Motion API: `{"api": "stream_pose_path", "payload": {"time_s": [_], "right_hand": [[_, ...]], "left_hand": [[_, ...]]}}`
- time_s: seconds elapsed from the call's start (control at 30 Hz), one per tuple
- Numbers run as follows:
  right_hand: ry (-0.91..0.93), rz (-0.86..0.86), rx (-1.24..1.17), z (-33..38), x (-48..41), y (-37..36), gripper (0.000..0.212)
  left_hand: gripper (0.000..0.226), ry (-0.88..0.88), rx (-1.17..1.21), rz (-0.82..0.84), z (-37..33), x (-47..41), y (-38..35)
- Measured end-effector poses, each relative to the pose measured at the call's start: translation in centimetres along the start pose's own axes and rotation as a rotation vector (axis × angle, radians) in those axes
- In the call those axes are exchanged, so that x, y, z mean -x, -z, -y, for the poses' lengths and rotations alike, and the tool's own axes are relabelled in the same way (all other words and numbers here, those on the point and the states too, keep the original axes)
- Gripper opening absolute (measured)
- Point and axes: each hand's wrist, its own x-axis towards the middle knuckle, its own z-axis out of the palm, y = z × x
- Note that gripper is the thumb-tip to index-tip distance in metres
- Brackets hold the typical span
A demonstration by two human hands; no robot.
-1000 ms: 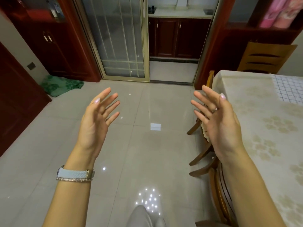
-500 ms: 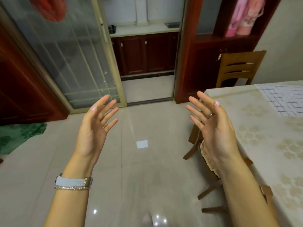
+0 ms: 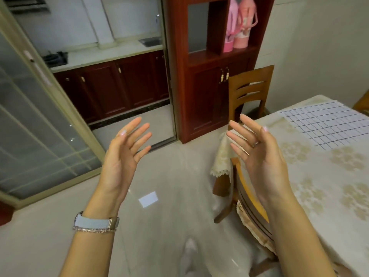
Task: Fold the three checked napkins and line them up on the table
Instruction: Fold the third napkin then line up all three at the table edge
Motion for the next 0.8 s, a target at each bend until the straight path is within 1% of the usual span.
{"api": "stream_pose_path", "payload": {"time_s": [0.23,0.43,0.6,0.8], "right_hand": [[0.029,-0.130,0.038,-1.6,-13.1,-1.3,0.046],[0.051,-0.235,0.068,-2.2,-21.4,-1.3,0.046],[0.056,-0.375,0.089,-4.0,-27.9,-0.8,0.045],[0.111,-0.568,0.099,-5.7,-37.2,-1.3,0.044]], "left_hand": [[0.050,0.036,-0.016,0.128,1.4,-16.2,-1.6],[0.046,0.082,0.011,0.236,3.1,-27.9,-3.6],[0.045,0.126,0.020,0.364,5.8,-37.5,-5.3],[0.047,0.166,0.033,0.563,8.5,-51.1,-7.9]]}}
